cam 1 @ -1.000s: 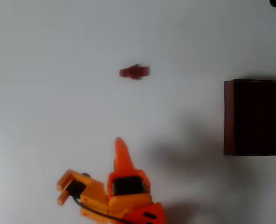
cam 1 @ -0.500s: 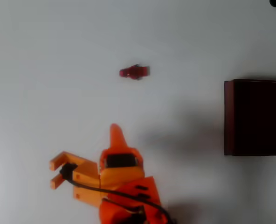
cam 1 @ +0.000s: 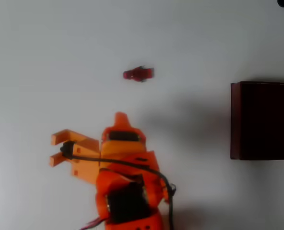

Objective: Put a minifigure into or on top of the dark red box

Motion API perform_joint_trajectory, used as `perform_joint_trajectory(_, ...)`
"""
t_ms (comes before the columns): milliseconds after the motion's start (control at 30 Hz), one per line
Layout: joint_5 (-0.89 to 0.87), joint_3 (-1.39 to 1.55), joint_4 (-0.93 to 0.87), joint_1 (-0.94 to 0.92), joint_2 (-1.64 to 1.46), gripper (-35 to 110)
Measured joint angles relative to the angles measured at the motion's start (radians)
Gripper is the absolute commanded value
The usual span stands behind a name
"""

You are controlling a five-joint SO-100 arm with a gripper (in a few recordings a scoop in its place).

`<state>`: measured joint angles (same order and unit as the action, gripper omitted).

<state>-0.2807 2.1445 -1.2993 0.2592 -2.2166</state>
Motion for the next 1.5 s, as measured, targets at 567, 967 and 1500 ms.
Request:
perform_joint_trajectory(567, -0.005, -0.242, -0.051, -0.018, 0.293, 22)
perform_joint_trajectory(967, 0.061, -0.416, -0.035, -0.031, 0.497, 21)
perform_joint_trajectory(1500, 0.132, -0.658, -0.021, -0.029, 0.759, 20)
